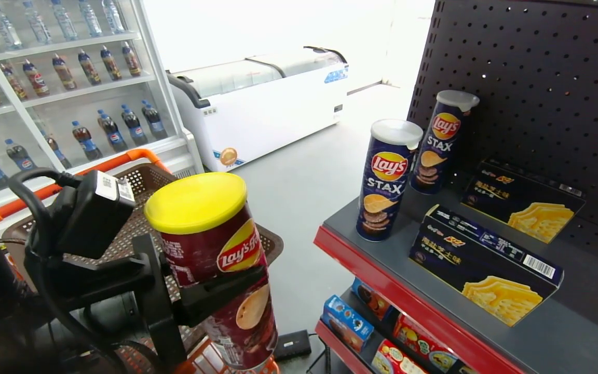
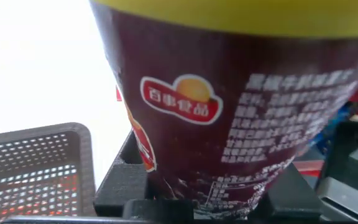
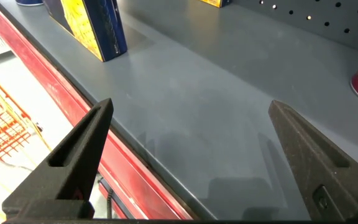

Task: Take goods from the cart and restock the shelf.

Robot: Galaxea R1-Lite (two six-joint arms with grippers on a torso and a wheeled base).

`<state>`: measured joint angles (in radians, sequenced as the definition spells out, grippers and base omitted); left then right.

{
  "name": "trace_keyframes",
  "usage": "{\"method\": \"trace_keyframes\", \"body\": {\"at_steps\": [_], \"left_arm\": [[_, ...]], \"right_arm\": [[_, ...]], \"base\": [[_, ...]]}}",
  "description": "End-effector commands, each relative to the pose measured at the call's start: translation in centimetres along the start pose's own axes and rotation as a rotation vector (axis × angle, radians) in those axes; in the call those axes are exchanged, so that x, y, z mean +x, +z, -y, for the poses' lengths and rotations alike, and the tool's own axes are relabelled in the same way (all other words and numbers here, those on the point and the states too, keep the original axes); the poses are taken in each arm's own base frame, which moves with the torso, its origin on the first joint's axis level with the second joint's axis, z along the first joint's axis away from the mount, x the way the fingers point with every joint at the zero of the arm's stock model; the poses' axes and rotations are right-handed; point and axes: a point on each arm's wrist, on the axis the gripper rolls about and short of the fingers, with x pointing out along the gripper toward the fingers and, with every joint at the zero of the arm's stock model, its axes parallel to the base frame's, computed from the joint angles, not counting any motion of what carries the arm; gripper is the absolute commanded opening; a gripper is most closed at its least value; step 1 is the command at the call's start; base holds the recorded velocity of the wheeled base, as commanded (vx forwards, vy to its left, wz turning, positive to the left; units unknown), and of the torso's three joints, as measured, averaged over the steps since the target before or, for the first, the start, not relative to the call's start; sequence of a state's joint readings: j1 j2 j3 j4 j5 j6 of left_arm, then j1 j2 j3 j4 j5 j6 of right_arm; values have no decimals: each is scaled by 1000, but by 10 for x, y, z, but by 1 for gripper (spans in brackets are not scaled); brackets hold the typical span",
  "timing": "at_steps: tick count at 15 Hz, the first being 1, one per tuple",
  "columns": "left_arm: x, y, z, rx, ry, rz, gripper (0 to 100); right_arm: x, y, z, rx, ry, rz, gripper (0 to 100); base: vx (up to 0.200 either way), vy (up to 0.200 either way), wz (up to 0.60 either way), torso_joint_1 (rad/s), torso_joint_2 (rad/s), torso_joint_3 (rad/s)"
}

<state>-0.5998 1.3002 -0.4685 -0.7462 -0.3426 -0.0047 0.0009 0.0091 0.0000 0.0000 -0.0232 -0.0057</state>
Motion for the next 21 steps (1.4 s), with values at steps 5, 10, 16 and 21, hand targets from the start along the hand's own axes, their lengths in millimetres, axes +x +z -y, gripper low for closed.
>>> {"method": "trace_keyframes", "body": {"at_steps": [5,10,16,21], "left_arm": [[24,-17,-5,20,-90,-84,0],[39,-15,-10,62,-114,-88,0],[39,-11,-7,73,-127,-73,0],[41,-4,-1,85,-169,-49,0]], "right_arm": [[0,0,0,0,1,0,100],[0,0,0,-2,1,0,100],[0,0,0,-2,1,0,100],[0,0,0,-2,2,0,100]], "base": [[0,0,0,0,0,0],[0,0,0,0,0,0],[0,0,0,0,0,0],[0,0,0,0,0,0]]}}
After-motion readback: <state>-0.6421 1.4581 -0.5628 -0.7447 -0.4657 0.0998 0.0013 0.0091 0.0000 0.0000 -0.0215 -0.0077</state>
